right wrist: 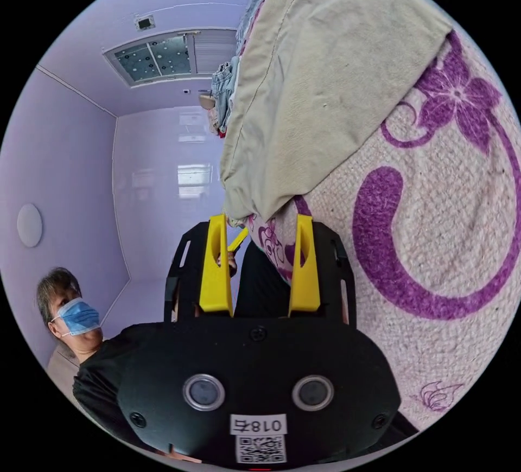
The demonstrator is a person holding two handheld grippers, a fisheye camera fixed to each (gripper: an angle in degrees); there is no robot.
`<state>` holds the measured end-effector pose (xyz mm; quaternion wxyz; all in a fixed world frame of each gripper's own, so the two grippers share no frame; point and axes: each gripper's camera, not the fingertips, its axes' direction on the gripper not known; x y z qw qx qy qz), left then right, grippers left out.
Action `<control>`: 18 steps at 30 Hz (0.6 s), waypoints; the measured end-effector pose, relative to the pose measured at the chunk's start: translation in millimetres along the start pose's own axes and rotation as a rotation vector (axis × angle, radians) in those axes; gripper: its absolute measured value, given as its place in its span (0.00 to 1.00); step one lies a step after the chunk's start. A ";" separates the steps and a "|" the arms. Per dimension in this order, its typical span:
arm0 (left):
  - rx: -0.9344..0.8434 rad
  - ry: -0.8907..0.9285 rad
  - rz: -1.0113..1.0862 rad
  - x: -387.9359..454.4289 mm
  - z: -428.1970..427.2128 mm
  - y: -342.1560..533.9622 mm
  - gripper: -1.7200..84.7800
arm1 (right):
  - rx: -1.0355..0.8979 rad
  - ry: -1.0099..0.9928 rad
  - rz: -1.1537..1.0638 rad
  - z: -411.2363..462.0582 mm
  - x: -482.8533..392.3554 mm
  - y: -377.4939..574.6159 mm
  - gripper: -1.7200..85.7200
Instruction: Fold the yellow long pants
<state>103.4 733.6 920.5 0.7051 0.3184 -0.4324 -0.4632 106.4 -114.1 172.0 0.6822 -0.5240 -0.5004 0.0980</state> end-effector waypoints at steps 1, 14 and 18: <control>-0.002 0.011 -0.023 -7.0 0.8 -0.8 0.24 | 0.006 0.005 0.005 -0.6 1.6 1.6 0.21; 0.009 0.088 -0.076 -68.8 3.5 3.7 0.21 | 0.055 -0.121 0.030 37.1 39.0 -0.6 0.22; 0.000 0.065 -0.089 -93.2 15.4 -2.6 0.22 | 0.047 -0.091 0.030 48.0 50.5 -1.7 0.21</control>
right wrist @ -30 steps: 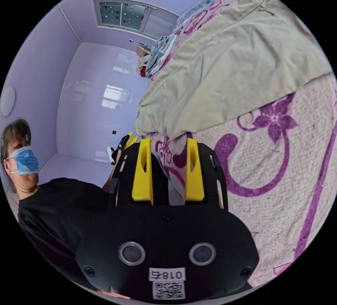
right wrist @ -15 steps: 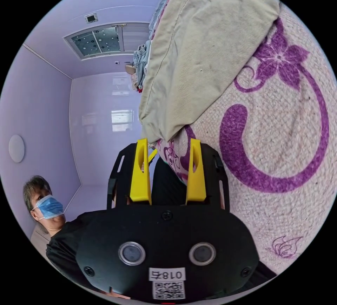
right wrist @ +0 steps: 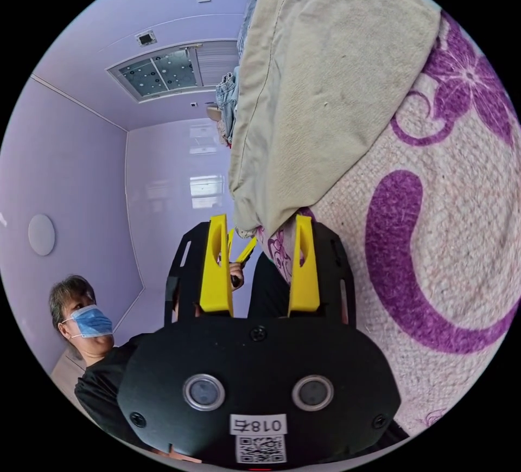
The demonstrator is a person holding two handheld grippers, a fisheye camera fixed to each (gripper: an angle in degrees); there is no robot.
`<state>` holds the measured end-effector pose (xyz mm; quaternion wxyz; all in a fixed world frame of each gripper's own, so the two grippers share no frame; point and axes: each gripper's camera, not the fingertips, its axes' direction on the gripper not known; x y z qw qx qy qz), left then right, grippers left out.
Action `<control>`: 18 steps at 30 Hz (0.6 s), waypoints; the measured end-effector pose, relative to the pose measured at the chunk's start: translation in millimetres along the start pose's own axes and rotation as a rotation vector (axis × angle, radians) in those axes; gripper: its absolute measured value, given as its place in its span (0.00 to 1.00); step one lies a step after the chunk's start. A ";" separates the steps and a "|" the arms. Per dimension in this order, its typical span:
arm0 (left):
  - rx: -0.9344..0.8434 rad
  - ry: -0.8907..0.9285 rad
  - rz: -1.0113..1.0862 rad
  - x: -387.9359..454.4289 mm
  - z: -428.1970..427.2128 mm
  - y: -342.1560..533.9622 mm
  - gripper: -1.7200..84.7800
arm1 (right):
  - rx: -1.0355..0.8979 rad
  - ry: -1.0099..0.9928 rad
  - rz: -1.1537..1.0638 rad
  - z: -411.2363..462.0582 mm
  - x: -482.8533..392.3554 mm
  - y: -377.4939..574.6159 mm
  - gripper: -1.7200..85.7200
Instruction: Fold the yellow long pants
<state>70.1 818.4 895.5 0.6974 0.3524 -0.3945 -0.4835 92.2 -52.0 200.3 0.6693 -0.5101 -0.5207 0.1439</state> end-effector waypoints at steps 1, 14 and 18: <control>0.003 -0.009 -0.004 -4.8 2.8 -3.1 0.23 | 0.001 -0.006 0.002 0.9 2.2 -0.4 0.21; -0.021 -0.021 0.021 -53.1 16.2 -42.9 0.17 | -0.008 -0.015 0.000 20.6 33.8 -4.2 0.21; 0.065 -0.013 0.014 -82.2 0.4 -54.2 0.09 | 0.001 -0.004 0.008 25.0 43.3 -4.4 0.18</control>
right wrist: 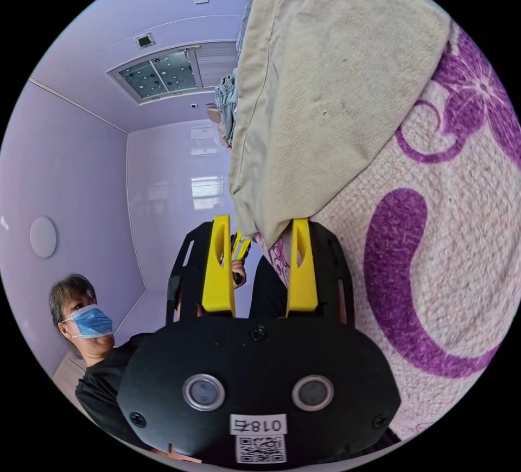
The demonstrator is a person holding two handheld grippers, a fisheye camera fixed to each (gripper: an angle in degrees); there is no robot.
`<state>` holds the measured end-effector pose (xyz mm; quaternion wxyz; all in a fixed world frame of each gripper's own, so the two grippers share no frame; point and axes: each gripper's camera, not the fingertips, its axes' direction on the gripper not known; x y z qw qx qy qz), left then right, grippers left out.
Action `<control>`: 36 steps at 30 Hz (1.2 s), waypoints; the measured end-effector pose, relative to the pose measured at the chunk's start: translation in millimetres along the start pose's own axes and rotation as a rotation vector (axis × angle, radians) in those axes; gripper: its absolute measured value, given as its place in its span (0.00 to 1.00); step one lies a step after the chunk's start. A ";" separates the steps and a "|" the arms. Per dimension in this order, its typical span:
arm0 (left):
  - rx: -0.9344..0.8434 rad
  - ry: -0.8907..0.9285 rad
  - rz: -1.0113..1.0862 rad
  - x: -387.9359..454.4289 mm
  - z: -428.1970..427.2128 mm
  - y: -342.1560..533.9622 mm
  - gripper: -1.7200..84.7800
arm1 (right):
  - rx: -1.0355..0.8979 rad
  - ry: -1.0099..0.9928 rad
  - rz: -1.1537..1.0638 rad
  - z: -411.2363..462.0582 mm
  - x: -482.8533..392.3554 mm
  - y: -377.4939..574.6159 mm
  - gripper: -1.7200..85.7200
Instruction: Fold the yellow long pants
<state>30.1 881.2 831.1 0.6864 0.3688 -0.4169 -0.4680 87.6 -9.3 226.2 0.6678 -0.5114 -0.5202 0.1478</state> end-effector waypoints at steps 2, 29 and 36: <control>0.003 0.016 0.026 -4.7 -7.3 -11.1 0.09 | 0.012 0.012 -0.008 2.0 2.4 1.0 0.10; 0.052 0.077 0.525 -6.9 -283.1 -364.5 0.16 | -0.165 0.043 -0.234 71.7 -11.7 96.6 0.10; -0.089 -0.095 0.775 119.4 -234.6 -184.2 0.16 | 0.509 0.452 -0.107 -162.4 16.2 113.2 0.14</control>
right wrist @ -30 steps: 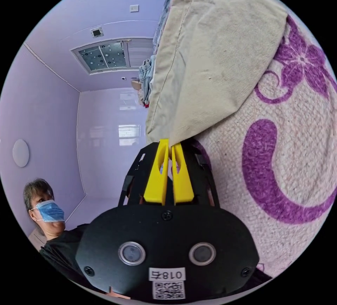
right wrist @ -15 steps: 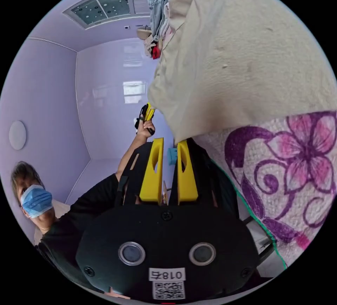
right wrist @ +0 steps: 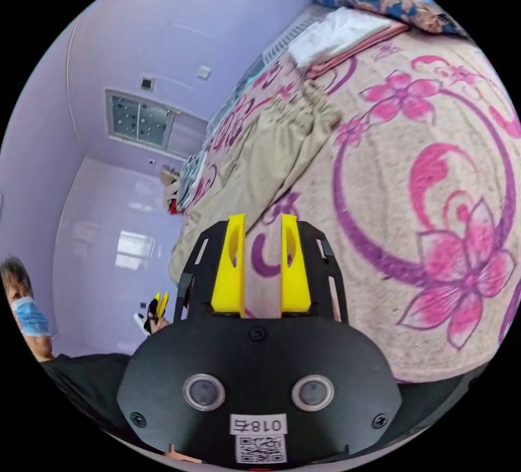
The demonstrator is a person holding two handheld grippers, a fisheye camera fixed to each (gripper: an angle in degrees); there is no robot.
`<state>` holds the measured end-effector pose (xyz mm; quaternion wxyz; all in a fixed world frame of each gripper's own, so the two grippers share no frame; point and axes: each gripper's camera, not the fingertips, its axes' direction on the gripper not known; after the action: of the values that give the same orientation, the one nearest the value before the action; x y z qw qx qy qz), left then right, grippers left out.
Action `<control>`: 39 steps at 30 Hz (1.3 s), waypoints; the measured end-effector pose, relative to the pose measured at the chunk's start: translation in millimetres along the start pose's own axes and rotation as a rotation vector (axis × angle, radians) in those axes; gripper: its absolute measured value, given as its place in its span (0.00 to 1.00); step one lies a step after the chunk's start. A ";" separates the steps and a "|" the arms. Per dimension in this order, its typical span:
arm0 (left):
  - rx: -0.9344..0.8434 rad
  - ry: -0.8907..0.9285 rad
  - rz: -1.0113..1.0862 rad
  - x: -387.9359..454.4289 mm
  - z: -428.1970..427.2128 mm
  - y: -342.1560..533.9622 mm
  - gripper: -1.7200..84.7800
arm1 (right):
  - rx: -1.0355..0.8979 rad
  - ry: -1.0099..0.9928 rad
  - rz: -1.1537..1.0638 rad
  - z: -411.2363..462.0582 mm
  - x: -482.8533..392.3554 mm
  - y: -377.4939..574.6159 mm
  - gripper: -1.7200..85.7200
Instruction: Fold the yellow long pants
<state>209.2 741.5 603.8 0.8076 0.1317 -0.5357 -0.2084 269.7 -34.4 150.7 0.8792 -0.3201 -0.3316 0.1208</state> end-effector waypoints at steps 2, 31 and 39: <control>-0.066 -0.060 0.046 43.9 22.3 1.6 0.16 | 0.030 0.015 0.036 -13.5 21.2 -23.3 0.15; -0.719 -0.648 0.588 328.2 22.6 -286.8 0.21 | -0.118 0.196 -0.184 -45.5 46.4 -116.7 0.20; -0.793 -0.641 0.674 362.5 27.6 -324.8 0.21 | -0.177 0.214 -0.126 -42.6 48.3 -150.3 0.06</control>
<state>243.3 283.4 766.8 0.6150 -0.4252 -0.6459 -0.1542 334.1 -149.5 247.3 0.8837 -0.3861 -0.2647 0.0010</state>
